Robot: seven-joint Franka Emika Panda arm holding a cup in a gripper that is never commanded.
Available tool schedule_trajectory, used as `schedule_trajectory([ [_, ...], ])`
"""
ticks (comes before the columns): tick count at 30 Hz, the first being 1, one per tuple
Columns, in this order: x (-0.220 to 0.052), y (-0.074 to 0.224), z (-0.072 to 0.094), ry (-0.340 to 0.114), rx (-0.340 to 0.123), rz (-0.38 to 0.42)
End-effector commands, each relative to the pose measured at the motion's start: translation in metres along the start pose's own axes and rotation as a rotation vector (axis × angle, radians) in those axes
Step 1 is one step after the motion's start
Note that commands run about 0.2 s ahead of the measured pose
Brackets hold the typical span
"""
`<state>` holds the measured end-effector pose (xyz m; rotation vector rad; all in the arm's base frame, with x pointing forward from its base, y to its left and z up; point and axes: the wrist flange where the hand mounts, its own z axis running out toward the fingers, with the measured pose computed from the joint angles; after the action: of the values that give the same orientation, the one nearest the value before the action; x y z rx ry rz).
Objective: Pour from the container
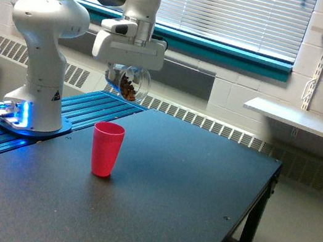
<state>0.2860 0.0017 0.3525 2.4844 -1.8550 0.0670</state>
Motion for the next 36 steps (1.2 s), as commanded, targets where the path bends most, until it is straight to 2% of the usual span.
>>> schedule_trajectory([
  [1, -0.015, 0.007, 0.010, -0.016, -0.032, 0.033],
  [12, -0.013, 0.010, 0.006, -0.021, -0.029, 0.059],
  [26, 0.008, 0.018, 0.003, -0.017, -0.024, 0.063],
  [36, 0.020, 0.023, 0.004, -0.030, -0.030, 0.057],
])
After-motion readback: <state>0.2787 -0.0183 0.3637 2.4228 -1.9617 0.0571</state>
